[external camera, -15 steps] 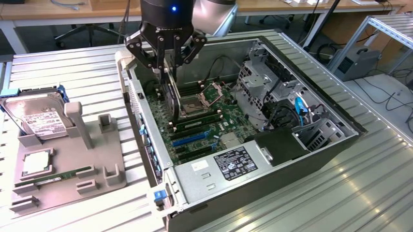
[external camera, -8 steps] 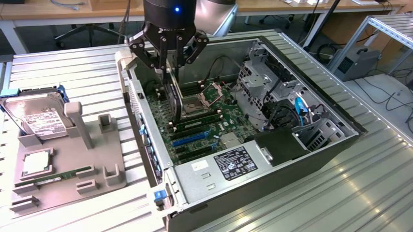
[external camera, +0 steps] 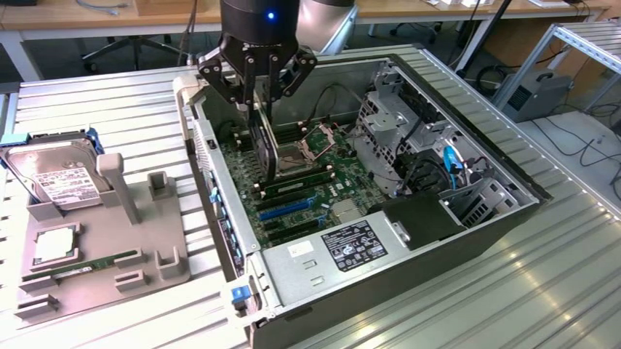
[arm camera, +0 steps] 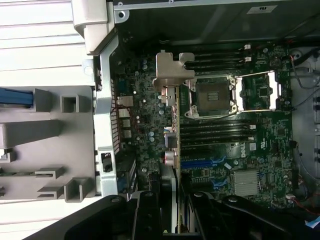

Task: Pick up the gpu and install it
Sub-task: 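Pick up the gpu and move the gpu toward the slot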

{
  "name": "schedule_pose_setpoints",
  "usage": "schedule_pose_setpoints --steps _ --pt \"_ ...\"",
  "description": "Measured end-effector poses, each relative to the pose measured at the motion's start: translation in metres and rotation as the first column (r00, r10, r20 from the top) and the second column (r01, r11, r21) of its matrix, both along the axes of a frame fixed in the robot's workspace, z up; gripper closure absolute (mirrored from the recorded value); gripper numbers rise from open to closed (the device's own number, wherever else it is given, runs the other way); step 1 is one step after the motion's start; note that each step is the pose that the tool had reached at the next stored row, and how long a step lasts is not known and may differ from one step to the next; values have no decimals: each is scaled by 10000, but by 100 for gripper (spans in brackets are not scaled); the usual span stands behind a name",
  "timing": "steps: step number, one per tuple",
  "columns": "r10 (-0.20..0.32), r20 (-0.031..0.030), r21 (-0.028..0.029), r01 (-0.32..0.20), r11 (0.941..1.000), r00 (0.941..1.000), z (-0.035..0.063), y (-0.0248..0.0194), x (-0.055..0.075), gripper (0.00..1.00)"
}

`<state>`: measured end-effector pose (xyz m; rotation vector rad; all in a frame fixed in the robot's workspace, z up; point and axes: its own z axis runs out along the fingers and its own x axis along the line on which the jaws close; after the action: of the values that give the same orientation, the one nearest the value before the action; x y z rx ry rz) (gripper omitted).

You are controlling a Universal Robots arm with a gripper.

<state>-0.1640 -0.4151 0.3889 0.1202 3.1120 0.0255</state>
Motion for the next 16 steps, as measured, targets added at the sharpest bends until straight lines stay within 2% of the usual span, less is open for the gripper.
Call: schedule_pose_setpoints --steps 16 --pt "0 0 0 0 10000 10000 -32 0 82 73"
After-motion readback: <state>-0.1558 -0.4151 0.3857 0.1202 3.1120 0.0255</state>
